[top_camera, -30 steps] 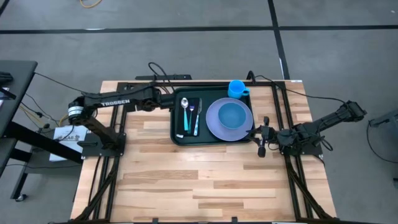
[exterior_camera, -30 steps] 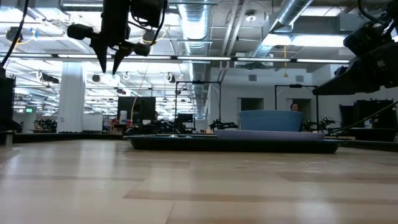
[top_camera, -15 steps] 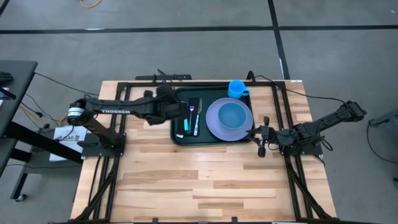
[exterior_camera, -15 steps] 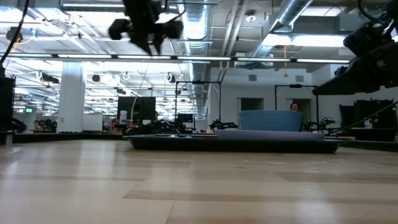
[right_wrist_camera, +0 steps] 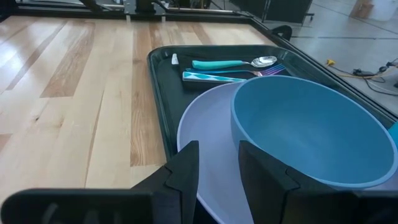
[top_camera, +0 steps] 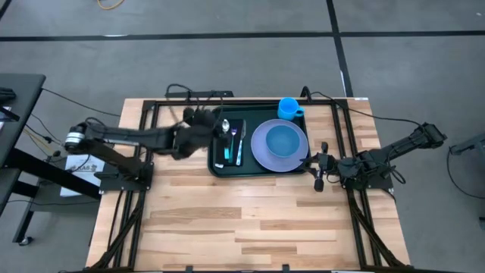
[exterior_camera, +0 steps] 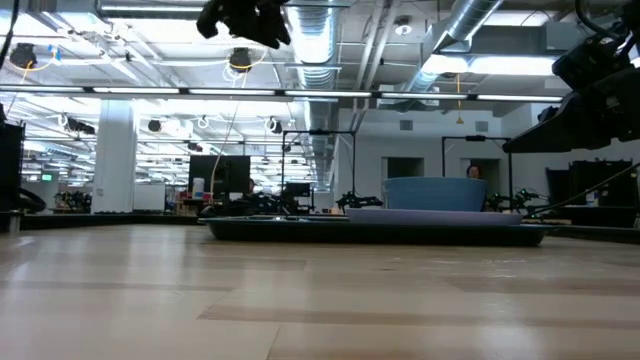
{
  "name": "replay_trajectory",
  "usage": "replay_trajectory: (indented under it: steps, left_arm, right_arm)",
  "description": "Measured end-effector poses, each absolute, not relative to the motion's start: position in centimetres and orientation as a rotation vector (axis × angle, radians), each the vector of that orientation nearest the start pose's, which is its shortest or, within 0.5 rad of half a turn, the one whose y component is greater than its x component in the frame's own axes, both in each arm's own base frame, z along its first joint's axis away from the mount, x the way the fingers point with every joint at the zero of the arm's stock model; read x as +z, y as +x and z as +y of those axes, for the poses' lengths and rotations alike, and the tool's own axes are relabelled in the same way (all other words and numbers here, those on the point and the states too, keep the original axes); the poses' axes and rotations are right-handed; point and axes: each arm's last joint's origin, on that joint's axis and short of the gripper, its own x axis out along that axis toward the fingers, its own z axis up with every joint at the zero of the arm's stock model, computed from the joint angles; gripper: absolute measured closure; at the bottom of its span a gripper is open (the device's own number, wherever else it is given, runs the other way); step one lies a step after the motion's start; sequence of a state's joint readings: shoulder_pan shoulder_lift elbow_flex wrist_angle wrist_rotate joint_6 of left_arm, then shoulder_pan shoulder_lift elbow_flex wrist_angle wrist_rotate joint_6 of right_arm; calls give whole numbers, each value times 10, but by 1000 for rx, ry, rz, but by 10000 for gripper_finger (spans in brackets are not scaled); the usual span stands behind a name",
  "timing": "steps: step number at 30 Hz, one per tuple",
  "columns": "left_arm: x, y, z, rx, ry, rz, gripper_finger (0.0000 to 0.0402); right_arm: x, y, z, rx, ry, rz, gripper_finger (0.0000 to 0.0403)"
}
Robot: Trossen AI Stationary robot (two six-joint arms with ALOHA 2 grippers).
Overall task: Set up tray
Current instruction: Return to Home Position
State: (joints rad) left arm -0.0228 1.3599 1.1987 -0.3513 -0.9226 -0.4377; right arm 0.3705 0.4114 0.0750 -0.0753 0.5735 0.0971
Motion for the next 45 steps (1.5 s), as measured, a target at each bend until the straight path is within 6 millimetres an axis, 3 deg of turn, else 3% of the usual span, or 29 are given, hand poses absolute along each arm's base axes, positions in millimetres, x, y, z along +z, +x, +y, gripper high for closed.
replay_trajectory:
  steps: [3,8,12,18,27,39,45]
  left_arm:
    - [312,277,11,838,-100,163,308]
    - [259,234,12,526,-140,-57,308]
    - [243,193,10,365,-110,-262,308]
    - [226,154,8,375,-107,-320,308]
    - [190,127,4,353,-79,-238,308]
    - [173,118,-4,210,-76,-46,308]
    - [173,111,-4,223,-84,-49,308]
  right_arm:
    - [148,111,26,-218,-92,357,296]
    - [148,111,26,-218,-92,357,296]
    - [148,111,26,-217,-92,357,296]
    - [148,111,26,-218,-92,357,296]
    - [148,111,26,-218,-92,357,296]
    - [148,111,26,-218,-92,357,296]
    - [148,111,26,-218,-92,357,296]
